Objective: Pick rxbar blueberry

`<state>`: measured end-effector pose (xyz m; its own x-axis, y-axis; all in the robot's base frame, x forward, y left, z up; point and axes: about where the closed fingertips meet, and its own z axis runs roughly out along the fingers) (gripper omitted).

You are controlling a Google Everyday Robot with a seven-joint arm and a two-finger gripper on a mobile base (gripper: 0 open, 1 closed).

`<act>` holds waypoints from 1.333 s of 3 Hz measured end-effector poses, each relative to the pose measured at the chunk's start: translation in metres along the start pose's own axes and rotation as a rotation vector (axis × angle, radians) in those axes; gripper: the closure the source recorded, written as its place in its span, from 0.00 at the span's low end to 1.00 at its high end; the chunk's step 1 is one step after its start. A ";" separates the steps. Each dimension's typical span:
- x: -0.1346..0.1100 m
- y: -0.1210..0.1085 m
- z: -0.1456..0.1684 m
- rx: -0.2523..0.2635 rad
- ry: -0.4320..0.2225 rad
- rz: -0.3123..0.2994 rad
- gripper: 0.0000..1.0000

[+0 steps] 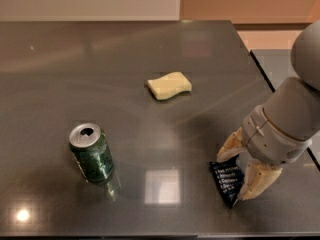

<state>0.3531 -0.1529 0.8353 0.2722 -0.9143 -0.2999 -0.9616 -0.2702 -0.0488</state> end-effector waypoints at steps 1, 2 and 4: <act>-0.001 -0.017 -0.022 0.036 0.003 0.046 1.00; -0.006 -0.035 -0.048 0.077 0.003 0.081 1.00; -0.015 -0.061 -0.091 0.160 -0.015 0.120 1.00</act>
Offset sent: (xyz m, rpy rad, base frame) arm 0.0550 0.0012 0.0801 0.0290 -0.0642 -0.1572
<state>0.4105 -0.1503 0.9290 0.1554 -0.9321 -0.3272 -0.9810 -0.1069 -0.1616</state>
